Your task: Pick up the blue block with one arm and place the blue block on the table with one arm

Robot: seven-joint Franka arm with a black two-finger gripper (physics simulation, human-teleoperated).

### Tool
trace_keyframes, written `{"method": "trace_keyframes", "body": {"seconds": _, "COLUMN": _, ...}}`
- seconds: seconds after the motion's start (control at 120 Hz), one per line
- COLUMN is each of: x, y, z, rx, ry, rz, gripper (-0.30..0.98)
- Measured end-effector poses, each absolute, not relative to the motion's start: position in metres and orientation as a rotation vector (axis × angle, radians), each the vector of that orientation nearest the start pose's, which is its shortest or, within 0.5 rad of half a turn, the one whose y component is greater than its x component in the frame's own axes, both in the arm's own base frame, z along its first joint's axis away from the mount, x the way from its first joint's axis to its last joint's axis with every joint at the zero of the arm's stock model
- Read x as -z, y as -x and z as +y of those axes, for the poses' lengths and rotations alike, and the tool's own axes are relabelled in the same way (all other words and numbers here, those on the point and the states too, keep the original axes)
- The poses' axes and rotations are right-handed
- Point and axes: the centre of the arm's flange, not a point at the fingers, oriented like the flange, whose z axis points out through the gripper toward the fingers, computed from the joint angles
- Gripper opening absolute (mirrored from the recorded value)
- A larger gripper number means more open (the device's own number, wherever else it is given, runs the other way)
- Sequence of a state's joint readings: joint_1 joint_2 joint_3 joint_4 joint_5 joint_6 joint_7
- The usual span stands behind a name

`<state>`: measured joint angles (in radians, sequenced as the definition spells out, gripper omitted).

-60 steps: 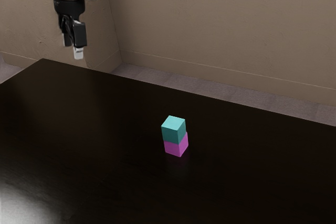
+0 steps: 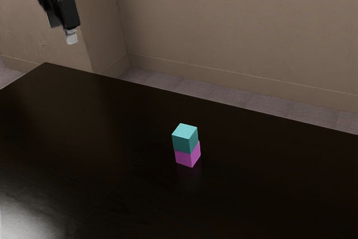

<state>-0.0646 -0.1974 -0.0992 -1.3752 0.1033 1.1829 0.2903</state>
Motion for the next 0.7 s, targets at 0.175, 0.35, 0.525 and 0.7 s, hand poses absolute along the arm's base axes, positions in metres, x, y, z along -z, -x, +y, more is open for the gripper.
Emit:
{"method": "trace_keyframes", "body": {"seconds": 0.175, "x": -0.591, "y": -0.431, "z": -0.051, "rx": -0.330, "ry": 3.009, "rz": 0.234, "gripper": 0.69}}
{"method": "trace_keyframes", "body": {"seconds": 0.35, "x": -0.523, "y": -0.441, "z": -0.039, "rx": -0.195, "ry": 3.051, "rz": -0.062, "gripper": 0.68}}
{"method": "trace_keyframes", "body": {"seconds": 0.525, "x": -0.496, "y": -0.474, "z": -0.043, "rx": -0.033, "ry": 3.070, "rz": -0.225, "gripper": 0.68}}
{"method": "trace_keyframes", "body": {"seconds": 0.7, "x": -0.435, "y": -0.508, "z": -0.053, "rx": -0.036, "ry": 3.087, "rz": -0.312, "gripper": 0.68}}
